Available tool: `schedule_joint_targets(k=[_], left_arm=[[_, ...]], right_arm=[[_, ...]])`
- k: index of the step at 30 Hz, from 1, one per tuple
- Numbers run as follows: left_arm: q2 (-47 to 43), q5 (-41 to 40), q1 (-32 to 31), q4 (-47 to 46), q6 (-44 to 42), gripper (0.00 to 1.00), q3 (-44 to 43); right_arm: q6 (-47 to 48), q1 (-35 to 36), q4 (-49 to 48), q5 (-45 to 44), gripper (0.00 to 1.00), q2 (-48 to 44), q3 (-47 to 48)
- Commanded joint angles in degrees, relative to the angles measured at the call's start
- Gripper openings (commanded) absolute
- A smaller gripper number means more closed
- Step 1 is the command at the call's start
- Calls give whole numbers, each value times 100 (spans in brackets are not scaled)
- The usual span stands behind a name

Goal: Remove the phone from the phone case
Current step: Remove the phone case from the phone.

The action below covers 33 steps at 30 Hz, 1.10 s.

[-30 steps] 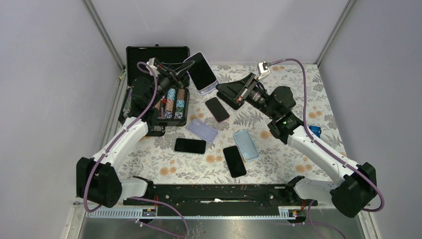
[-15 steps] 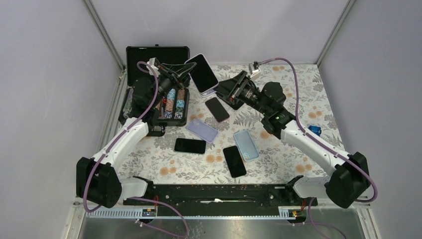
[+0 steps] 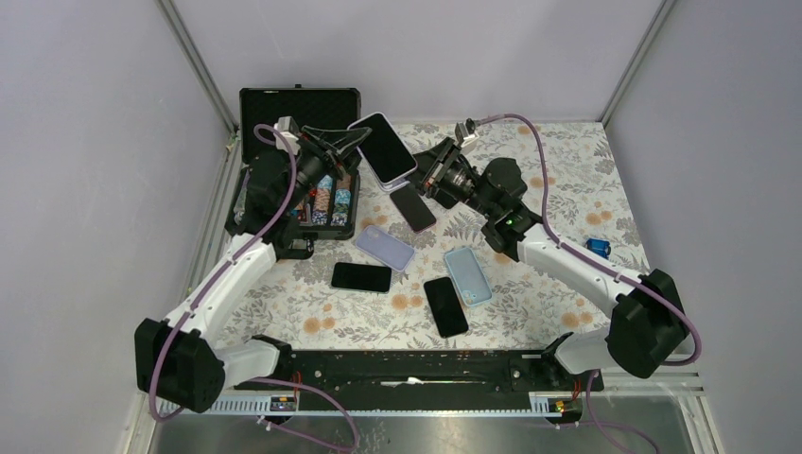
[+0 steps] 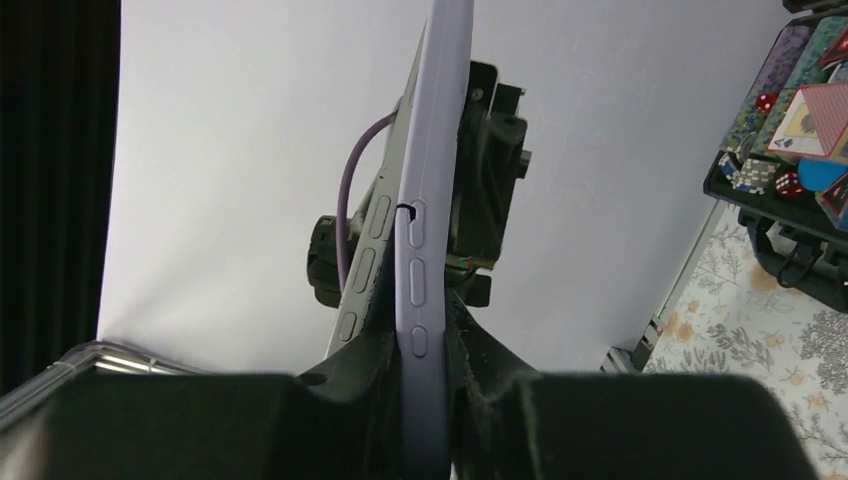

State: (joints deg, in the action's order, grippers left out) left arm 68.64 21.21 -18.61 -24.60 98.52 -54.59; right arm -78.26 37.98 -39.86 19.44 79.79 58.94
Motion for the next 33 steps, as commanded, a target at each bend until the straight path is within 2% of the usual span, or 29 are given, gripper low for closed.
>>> schedule_joint_targets(k=[1, 2, 3, 5, 7, 8, 10, 13, 16, 19, 23, 26, 30, 33], left_arm=[[-563, 199, -99, 394, -878, 42, -287], [-613, 216, -94, 636, -1131, 54, -326], [-649, 300, -48, 918, -1270, 61, -368], [-750, 553, 117, 1050, -1621, 70, -407], [-823, 739, 280, 1832, -2017, 76, -599], [-866, 858, 344, 1879, -2162, 78, -631], [-955, 923, 412, 2222, -2616, 80, -729], [-972, 676, 449, 3355, -3784, 81, -1075], [-982, 469, 464, 4168, -5056, 72, -1409], [-1057, -16, 464, 4995, -6278, 71, -1869], [-1344, -15, 368, 5090, -7501, 76, -1966], [-1463, -113, 32, 5223, -8252, 78, -2043], [-1538, -489, -876, 5254, -9326, 80, -1970], [-1438, -914, -1543, 5265, -9916, 87, -1885]], right_arm=[[-342, 25, -614, -253, 0, -78, 26], [-437, 24, -465, -289, 0, -138, 38], [-433, 19, -346, -263, 0, -197, 67], [-394, 20, -75, -231, 0, -333, 54], [-442, 18, -198, -267, 0, -454, -75], [-431, -8, -190, -260, 0, -489, -115], [-427, -32, -161, -256, 0, -536, -187], [-481, -37, -144, -211, 0, -519, -223], [-431, -34, 50, -223, 0, -555, -213], [-318, -33, 662, -290, 0, -642, -198], [-322, -30, 1500, -438, 0, -657, -217], [-388, -27, 2058, -430, 0, -539, -126], [-260, -7, 3175, -474, 0, -437, 133], [-209, 0, 3339, -544, 0, -464, 86]])
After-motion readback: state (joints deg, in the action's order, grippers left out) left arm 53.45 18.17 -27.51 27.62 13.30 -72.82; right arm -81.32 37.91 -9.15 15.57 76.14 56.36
